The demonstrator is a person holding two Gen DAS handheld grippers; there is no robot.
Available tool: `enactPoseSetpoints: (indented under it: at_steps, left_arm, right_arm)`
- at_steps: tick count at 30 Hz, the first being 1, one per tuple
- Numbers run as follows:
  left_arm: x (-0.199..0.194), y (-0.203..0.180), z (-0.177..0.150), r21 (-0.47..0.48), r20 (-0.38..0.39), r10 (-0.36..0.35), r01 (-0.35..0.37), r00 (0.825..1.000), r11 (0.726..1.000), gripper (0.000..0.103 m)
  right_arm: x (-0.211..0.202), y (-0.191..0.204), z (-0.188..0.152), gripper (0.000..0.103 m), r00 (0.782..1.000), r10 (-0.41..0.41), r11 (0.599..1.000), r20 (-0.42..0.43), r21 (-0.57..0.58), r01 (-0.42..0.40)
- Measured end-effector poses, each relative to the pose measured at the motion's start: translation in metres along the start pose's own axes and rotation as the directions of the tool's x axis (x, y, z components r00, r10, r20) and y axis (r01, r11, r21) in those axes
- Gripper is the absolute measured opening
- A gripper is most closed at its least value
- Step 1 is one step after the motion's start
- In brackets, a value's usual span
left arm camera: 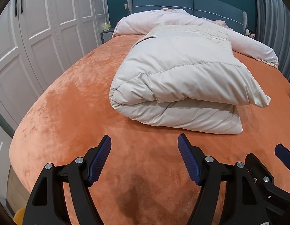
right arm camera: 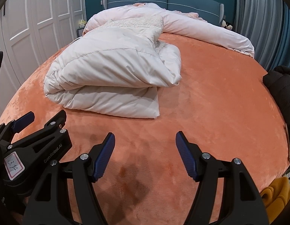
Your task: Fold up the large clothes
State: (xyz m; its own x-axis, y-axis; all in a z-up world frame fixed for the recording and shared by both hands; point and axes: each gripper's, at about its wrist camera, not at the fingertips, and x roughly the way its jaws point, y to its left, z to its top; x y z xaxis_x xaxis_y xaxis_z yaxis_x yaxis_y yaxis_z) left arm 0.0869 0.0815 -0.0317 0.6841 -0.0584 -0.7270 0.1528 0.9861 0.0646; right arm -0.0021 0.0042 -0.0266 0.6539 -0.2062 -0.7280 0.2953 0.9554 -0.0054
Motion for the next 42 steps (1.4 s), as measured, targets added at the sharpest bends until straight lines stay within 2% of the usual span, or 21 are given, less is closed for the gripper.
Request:
enactPoseSetpoints:
  at_steps: [14, 21, 28, 36, 42]
  left_arm:
    - [-0.001, 0.0, 0.001, 0.003, -0.006, 0.012, -0.012, 1.0, 1.0, 0.07]
    - [-0.001, -0.001, 0.018, 0.042, -0.01, 0.014, -0.014, 1.0, 0.999, 0.071]
    - [0.013, 0.01, 0.023, -0.009, -0.081, -0.018, 0.017, 0.997, 1.0, 0.071]
    - [0.02, 0.007, 0.024, 0.003, -0.096, 0.002, -0.001, 0.995, 1.0, 0.072]
    - [0.022, 0.008, 0.024, -0.003, -0.095, 0.002, -0.002, 0.995, 1.0, 0.072]
  right_arm:
    - [0.001, 0.001, 0.002, 0.065, 1.0, 0.004, 1.0, -0.006, 0.004, -0.004]
    - [-0.001, 0.004, 0.017, 0.067, 1.0, -0.014, 1.0, -0.022, -0.017, 0.013]
    - [0.004, 0.011, 0.029, 0.068, 0.999, -0.013, 0.999, -0.043, -0.045, 0.011]
    - [0.01, 0.008, 0.034, 0.074, 0.998, 0.002, 1.0, -0.062, -0.029, -0.004]
    - [0.013, 0.007, 0.031, 0.075, 0.998, 0.004, 1.0, -0.069, -0.028, -0.006]
